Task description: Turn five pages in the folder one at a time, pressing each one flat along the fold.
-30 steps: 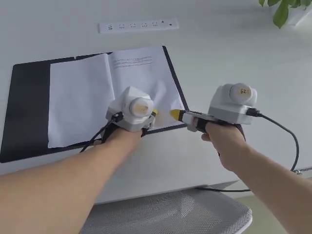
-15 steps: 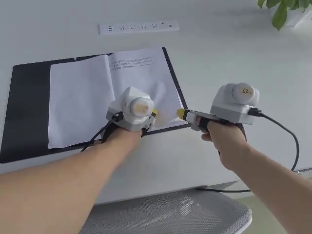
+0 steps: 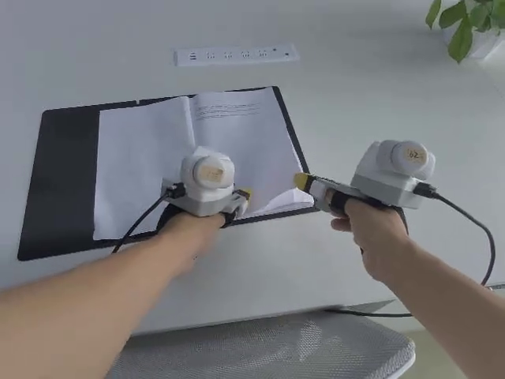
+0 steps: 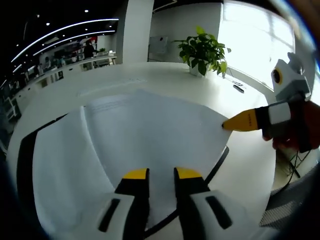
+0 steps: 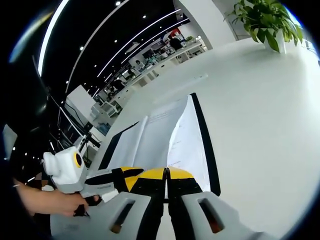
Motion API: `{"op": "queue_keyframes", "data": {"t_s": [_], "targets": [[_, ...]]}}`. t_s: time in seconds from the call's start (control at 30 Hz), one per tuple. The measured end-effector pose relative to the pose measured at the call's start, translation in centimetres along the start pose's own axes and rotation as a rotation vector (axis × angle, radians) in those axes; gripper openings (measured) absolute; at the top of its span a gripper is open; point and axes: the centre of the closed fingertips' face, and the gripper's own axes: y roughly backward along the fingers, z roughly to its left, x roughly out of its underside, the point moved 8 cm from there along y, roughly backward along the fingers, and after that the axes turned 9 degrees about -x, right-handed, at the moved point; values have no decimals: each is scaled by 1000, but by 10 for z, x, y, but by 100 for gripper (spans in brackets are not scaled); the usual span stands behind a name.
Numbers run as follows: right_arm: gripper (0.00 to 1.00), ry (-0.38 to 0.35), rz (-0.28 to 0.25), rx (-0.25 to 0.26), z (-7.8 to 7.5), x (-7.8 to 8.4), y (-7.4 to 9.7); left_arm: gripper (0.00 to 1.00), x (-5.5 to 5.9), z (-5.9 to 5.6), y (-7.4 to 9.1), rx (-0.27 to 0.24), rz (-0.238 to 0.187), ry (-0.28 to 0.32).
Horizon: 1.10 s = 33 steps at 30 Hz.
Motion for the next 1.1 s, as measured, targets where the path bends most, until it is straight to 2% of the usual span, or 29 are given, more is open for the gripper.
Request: {"op": "queue_keyframes", "data": {"t_s": [0.13, 0.43, 0.57, 0.8, 1.0, 1.1], "targets": [[0, 13, -14, -39, 15, -3, -1, 20, -3, 16, 22, -11, -15, 21], [0, 58, -34, -116, 51, -8, -7, 23, -18, 48, 79, -43, -113, 63], [0, 76, -36, -147, 66, -9, -11, 26, -19, 61, 101, -68, -118, 79], [0, 95, -27, -223, 99, -8, -26, 28, -10, 79, 138, -124, -125, 92], [0, 128, 8, -285, 129, -1, -48, 29, 3, 99, 160, -154, -132, 121], [0, 142, 36, -306, 141, 4, -59, 31, 9, 107, 171, -172, -130, 113]]}}
